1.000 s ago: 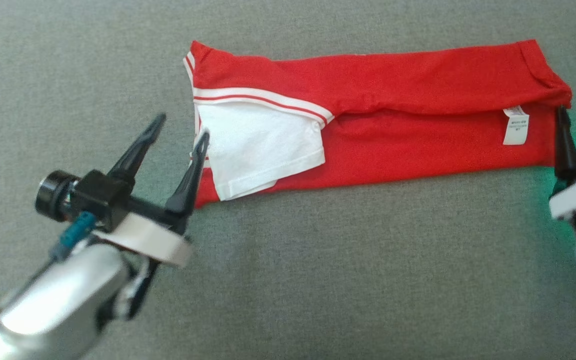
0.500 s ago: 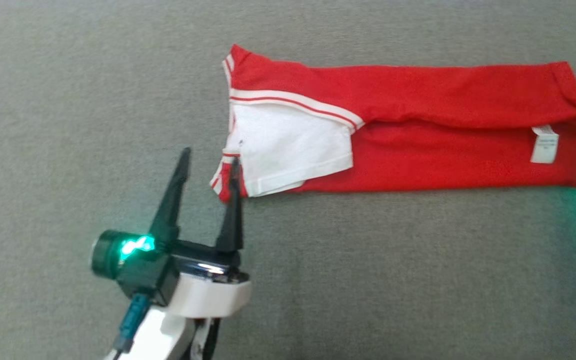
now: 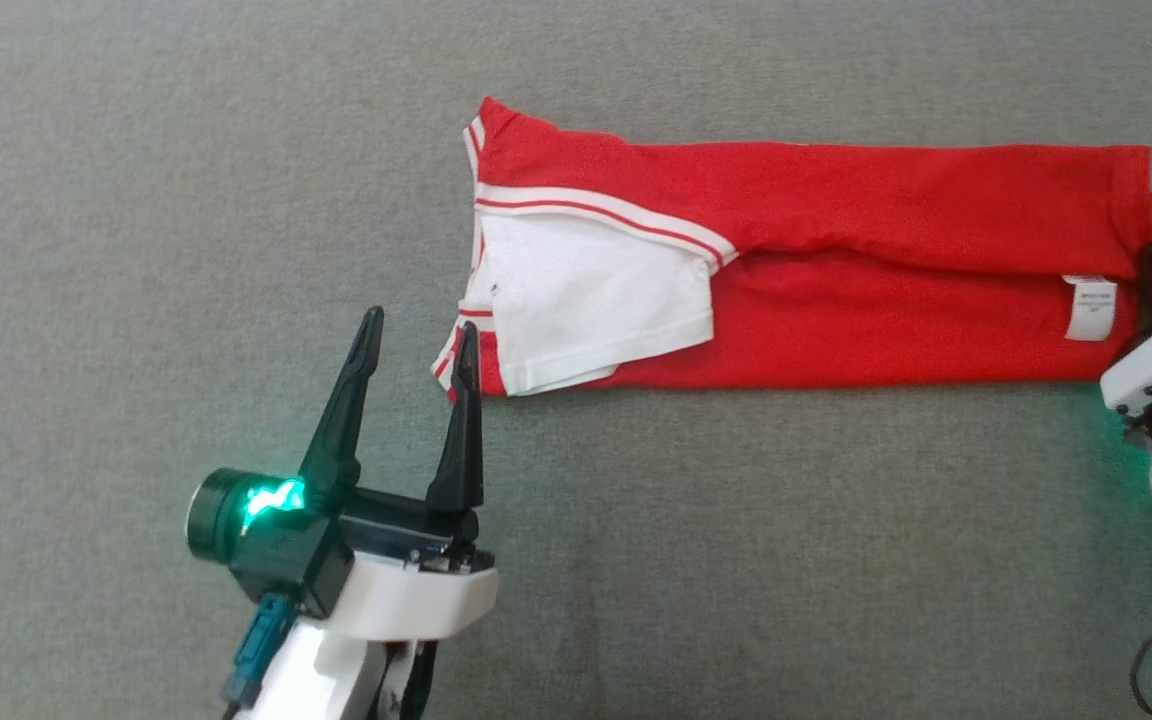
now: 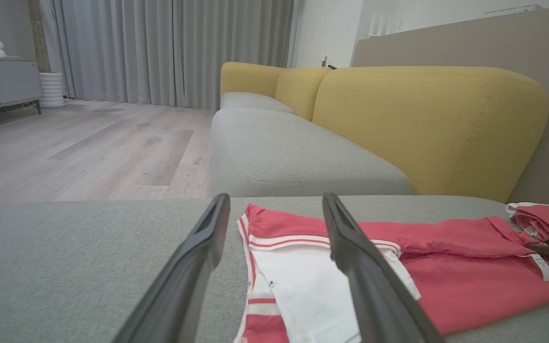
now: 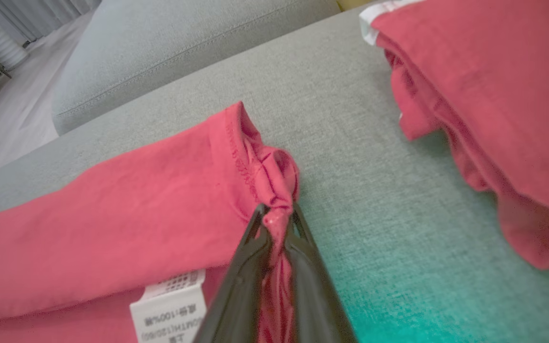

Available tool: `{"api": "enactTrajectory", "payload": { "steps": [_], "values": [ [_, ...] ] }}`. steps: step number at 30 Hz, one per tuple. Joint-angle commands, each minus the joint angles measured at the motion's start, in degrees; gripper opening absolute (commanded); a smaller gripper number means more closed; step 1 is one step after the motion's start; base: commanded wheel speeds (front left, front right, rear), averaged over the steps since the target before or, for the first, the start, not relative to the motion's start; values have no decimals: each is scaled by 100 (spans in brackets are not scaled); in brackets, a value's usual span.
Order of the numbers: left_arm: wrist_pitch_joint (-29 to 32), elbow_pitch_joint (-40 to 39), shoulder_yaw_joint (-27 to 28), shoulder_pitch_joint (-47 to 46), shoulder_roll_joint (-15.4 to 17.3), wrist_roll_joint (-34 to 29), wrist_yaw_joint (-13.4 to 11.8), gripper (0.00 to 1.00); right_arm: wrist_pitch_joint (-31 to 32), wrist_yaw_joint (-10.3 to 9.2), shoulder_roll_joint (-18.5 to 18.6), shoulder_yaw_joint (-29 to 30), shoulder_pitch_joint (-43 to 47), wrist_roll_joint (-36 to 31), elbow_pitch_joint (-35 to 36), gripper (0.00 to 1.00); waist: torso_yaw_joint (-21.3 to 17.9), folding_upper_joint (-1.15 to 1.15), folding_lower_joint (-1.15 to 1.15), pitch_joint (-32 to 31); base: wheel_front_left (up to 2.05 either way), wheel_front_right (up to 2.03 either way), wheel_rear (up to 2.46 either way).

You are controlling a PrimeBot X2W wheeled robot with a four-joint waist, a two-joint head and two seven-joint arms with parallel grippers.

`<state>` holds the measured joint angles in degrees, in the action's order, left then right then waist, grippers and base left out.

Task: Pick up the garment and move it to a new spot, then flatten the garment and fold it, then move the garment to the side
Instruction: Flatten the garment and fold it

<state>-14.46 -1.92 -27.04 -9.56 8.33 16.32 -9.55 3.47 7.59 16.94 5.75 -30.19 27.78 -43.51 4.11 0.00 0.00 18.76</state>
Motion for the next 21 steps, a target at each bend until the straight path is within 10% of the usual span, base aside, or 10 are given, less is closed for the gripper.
{"api": "enactTrajectory", "payload": {
  "steps": [1, 12, 21],
  "values": [
    [-53, -141, 268, -7, -34, -84, 51, 100, -54, -10, 114, -106, 94, 39, 227, 0, -51, 0, 0, -41, 0, 0, 0],
    [-53, -44, 677, 124, -256, -383, 464, 100, 343, -10, 828, 399, 10, 221, 1286, 0, -257, 0, 0, -161, 0, 0, 0],
    [-53, 32, 858, 186, -426, -483, 702, 100, 1617, -10, -280, 241, 194, 1056, 3676, 0, -290, 0, 0, -216, 0, 0, 0]
  ]
}}
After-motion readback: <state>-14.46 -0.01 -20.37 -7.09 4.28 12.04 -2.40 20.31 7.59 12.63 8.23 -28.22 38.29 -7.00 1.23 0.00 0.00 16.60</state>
